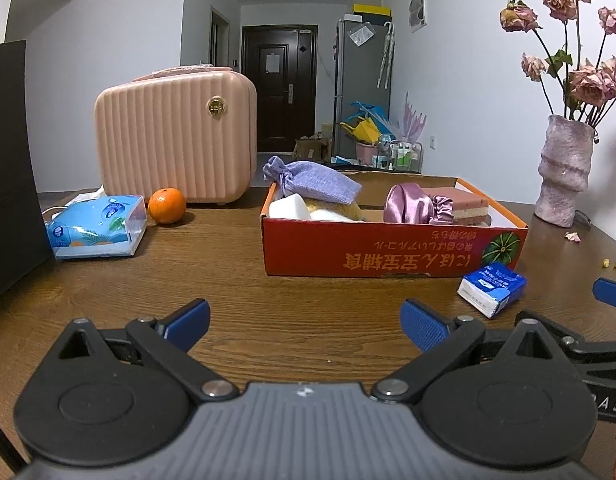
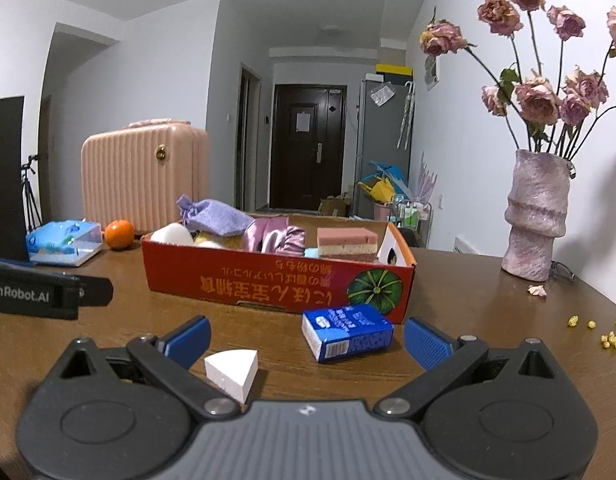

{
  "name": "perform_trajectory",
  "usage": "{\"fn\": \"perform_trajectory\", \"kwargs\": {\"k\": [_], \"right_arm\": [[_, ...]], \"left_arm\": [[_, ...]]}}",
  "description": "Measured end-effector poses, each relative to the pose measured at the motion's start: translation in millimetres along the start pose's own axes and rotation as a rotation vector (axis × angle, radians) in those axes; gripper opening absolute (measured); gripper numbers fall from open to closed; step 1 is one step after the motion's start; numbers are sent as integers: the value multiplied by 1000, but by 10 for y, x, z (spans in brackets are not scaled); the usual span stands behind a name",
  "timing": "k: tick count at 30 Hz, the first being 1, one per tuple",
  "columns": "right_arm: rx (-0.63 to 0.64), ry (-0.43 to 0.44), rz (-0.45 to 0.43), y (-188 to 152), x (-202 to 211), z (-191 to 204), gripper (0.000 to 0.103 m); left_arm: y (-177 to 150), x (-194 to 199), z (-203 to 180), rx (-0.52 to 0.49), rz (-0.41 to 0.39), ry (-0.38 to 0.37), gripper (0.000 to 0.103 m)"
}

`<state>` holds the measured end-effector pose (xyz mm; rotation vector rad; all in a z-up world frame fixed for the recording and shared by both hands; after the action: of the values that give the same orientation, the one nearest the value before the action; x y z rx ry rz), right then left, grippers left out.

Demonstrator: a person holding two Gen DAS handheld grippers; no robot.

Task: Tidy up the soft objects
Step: 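Grasp the white triangular foam wedge on the table with the right gripper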

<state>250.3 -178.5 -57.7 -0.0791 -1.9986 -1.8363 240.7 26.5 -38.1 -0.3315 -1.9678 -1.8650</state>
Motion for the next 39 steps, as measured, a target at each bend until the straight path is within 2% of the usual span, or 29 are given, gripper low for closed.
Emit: {"fn": "perform_trajectory", "kwargs": {"k": [15, 19, 23, 30, 35, 39], "right_arm": [[39, 26, 165, -107, -406, 314, 103], [39, 36, 193, -109, -500, 380, 98], [46, 42, 228, -121, -592, 442, 89], [50, 58, 254, -126, -663, 502, 65], [41, 67, 271, -138, -673, 484, 56], [32, 81, 287, -148, -691, 477, 40]], "left_arm": [[-39, -97, 180, -25, 35, 20, 103], [-51, -118, 226, -25, 43, 20, 103], [-62, -158, 268, -22, 62, 22, 103], [-77, -169, 253, -24, 69, 16, 103], [-77, -171, 241, -25, 67, 16, 103], [-83, -173, 236, -27, 68, 16, 103]]}}
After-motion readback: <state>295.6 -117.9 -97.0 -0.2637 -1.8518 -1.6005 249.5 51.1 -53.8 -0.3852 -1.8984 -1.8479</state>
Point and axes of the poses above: each gripper's, at about its wrist camera, not at the fingertips, and x roughly against the way its jaws point, z to its left, y to its top, the point moved 4 cm from there along -x, roughly the way its jaws point, and after that the axes turned 1 degree about -y, right-handed, at the moved point
